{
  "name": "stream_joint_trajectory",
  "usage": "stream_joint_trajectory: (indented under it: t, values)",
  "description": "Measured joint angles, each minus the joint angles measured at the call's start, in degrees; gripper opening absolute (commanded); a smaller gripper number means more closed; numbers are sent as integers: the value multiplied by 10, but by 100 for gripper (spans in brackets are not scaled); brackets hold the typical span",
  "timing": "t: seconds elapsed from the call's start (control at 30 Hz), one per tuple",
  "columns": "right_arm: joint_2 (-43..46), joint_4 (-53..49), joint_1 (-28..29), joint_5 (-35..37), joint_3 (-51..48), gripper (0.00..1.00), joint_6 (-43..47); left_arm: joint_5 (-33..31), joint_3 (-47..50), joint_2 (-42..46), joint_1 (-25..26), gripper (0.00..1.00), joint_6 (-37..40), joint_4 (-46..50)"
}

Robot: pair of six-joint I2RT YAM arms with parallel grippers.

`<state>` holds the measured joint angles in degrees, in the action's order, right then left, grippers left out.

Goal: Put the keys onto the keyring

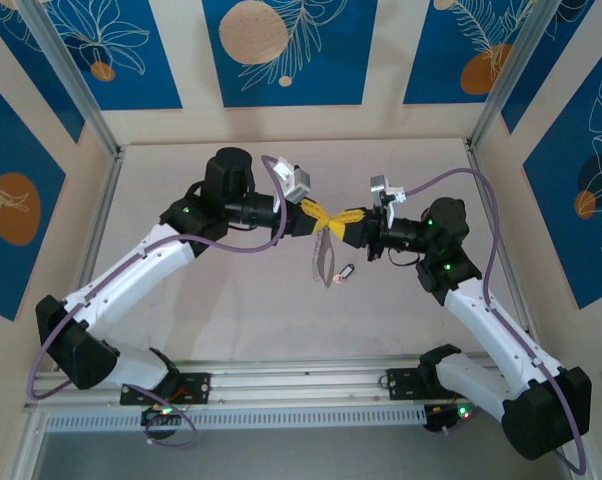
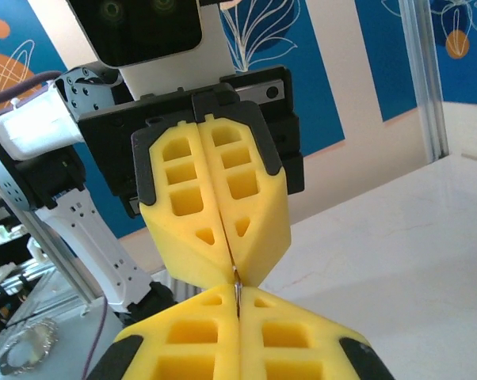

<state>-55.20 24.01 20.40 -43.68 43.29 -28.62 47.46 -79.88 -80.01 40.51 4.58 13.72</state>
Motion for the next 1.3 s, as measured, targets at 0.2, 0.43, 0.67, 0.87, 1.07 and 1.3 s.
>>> stream_joint_trajectory:
  t: [0.2,0.43,0.67,0.87,1.07,1.3]
  values:
    - [-6,17,-2,24,0,0,-5,-62,45,22,-3,48,-55,-83]
    - [-13,67,-10,50,0,0,-40,-134,160,68,-16,52,-167,-260]
    - [-32,148,-10,62,-6,0,-94,-124,207,52,-18,47,-266,-410]
    - [-44,172,-9,64,-13,0,-115,-97,214,31,-19,43,-324,-504]
    - [-44,185,-9,65,-16,0,-121,-80,214,14,-19,42,-352,-549]
    - [-44,186,-9,65,-18,0,-121,-68,214,-1,-19,42,-363,-563]
